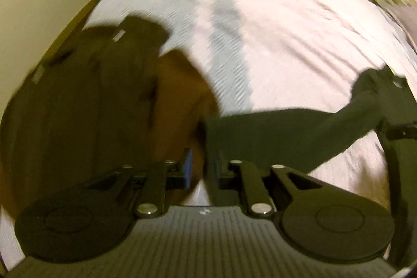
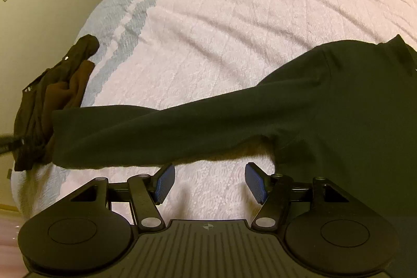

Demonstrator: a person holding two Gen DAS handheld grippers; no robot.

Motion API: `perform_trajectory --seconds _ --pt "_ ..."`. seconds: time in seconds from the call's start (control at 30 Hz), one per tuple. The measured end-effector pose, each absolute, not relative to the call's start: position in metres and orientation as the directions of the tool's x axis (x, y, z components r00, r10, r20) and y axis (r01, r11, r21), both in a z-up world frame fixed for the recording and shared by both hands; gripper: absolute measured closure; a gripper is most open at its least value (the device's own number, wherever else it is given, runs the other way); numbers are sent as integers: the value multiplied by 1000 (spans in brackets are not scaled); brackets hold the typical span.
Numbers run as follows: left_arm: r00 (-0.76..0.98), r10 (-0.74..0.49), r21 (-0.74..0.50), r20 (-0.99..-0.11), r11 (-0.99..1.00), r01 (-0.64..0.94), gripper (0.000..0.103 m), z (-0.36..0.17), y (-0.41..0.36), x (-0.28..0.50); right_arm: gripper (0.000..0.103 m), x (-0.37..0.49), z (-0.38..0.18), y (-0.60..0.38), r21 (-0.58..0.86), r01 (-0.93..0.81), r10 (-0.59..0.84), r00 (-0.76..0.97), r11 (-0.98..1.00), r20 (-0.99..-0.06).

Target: Fold clothes

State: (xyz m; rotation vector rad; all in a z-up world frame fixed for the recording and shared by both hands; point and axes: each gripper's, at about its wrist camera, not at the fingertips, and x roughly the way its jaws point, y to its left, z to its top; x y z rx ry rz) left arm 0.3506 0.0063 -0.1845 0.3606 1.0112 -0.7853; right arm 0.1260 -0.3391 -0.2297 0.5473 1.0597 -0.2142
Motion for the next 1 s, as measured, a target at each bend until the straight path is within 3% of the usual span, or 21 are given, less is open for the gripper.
perform_trajectory --seconds 0.1,0.17,0.27,0.33,0.37,0.5,0.57,0.67,1.0 --pt "230 -449 -33 -863 504 863 72 -193 -33 362 40 128 -230 -340 319 424 86 484 848 -871" --pt "187 -445 12 -876 369 930 72 -205 -62 369 40 130 -230 -340 317 425 83 484 848 -871" --pt "53 -338 -23 -940 215 976 71 -234 -88 377 40 129 -231 -341 310 428 77 480 849 -874" --pt "-3 -271 -41 -963 137 990 100 -248 -101 381 40 126 -232 -343 301 435 69 472 848 -879" --pt "7 -289 -31 -957 126 992 102 -244 -100 380 40 124 -233 -344 298 442 65 469 846 -881" --pt "172 -439 -16 -882 392 920 102 -206 -67 405 40 114 -234 -352 295 472 48 466 831 -883" --pt "166 -428 -62 -888 470 881 101 -209 -52 414 40 112 -238 -354 295 482 50 457 825 -888" --pt "120 -368 -63 -922 449 891 100 -226 -52 403 40 115 -244 -354 296 478 63 445 827 -893" --pt "142 -400 -105 -906 535 838 91 -226 -65 440 40 139 -249 -347 321 379 130 451 868 -883"
